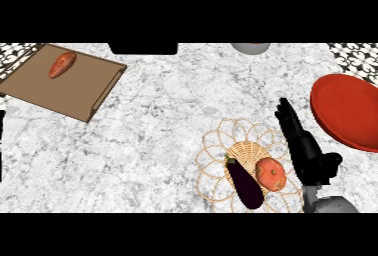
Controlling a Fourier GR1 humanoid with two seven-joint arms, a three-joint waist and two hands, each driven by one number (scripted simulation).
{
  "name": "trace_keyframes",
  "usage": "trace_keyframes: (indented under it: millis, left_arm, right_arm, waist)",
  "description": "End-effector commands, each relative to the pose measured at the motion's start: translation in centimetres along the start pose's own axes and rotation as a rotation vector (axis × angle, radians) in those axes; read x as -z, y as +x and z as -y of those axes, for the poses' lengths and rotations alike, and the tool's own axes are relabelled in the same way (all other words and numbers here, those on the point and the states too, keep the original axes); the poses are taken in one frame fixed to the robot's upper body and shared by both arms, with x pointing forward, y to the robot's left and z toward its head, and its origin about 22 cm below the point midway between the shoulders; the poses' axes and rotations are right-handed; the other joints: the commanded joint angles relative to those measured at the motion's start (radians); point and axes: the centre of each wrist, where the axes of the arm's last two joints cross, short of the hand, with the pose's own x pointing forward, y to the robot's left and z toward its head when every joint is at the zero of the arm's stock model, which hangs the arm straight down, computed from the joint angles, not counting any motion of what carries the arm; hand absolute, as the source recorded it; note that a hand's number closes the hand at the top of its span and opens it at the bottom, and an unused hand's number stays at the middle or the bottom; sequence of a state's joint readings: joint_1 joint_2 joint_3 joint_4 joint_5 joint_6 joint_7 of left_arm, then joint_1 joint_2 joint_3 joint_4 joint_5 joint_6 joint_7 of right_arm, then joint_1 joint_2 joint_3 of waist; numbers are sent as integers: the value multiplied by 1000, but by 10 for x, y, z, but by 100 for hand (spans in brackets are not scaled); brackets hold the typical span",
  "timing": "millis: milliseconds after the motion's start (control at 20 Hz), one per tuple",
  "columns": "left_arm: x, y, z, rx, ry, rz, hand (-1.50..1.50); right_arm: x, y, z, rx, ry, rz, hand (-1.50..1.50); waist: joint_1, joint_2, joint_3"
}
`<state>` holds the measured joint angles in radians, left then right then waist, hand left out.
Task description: Pick the squash from the placemat and place it in the bowl
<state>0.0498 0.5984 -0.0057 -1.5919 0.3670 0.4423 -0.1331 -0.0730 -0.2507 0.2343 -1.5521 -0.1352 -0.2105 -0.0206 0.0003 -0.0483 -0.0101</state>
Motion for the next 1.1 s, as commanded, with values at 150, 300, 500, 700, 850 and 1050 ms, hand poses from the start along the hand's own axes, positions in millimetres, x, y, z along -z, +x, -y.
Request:
trace_keyframes:
  millis: [150,300,500,700,850,1050]
  left_arm:
    - [-20,12,73,-97,-407,33,0]
    - [-30,9,80,-111,-532,-14,0]
    - [-37,18,140,-148,-745,-38,0]
    - [-37,28,154,-176,-764,-28,0]
    - [-40,24,150,-179,-760,-48,0]
    - [-28,21,154,-168,-755,-35,0]
  right_arm:
    - [2,35,16,-5,99,175,150]
    - [7,44,82,-614,79,212,150]
    - [-24,-29,49,-142,93,104,-150]
    - [-4,-26,61,-406,170,185,-150]
    - [0,2,60,-596,225,150,-150]
    - [21,35,78,-875,296,40,-150]
  waist:
    - [-52,47,10]
    - [-102,44,-15]
    - [-30,55,12]
    - [-2,51,11]
    - [-2,47,9]
    - [0,50,6]
